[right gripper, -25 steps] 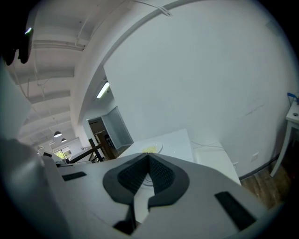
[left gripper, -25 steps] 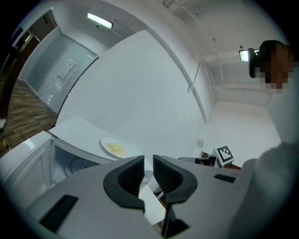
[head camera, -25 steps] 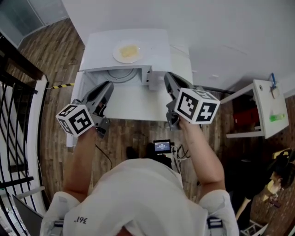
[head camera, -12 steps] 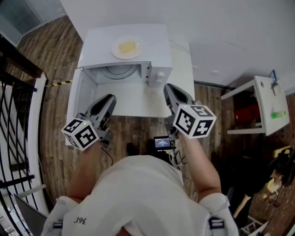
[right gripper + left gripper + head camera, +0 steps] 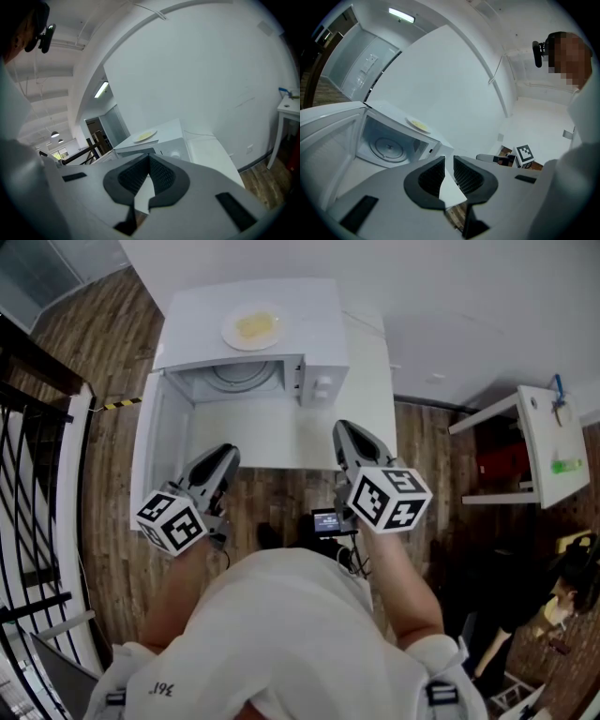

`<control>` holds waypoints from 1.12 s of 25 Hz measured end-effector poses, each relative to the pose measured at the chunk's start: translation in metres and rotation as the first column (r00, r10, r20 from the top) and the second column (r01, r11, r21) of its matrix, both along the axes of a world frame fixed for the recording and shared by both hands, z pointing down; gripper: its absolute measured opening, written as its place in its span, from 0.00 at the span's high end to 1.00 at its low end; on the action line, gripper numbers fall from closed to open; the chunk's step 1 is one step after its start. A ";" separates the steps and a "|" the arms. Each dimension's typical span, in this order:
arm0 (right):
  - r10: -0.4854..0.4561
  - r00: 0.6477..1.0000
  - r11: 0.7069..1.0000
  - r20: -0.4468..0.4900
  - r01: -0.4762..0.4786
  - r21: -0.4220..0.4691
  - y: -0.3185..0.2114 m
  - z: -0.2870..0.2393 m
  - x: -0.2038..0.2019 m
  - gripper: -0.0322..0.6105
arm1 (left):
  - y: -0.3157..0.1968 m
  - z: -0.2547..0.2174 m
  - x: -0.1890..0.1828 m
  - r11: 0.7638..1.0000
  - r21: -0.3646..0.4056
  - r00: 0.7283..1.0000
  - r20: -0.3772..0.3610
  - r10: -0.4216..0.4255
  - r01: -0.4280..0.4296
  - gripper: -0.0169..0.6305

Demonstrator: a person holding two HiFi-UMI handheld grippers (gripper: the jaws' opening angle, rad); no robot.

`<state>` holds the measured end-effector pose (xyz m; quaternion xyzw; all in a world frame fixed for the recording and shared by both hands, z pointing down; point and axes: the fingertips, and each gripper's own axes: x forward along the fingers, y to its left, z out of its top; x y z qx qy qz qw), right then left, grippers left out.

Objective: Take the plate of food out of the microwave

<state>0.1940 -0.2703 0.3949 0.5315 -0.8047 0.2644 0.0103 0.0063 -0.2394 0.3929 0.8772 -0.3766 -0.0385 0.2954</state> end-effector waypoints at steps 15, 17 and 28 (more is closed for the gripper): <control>-0.017 0.999 0.999 -0.039 0.016 -0.028 0.020 0.028 0.006 0.95 | 0.018 0.023 0.005 0.999 -0.048 1.000 -0.005 0.019 -0.019 0.88; -0.014 0.999 1.000 -0.043 0.013 -0.028 0.022 0.029 0.010 0.95 | 0.020 0.025 0.007 0.999 -0.049 1.000 -0.008 0.020 -0.020 0.88; -0.016 0.996 1.000 -0.087 0.015 -0.014 0.029 0.027 0.021 0.95 | 0.024 0.028 0.013 0.998 -0.059 0.999 -0.012 0.031 -0.031 0.88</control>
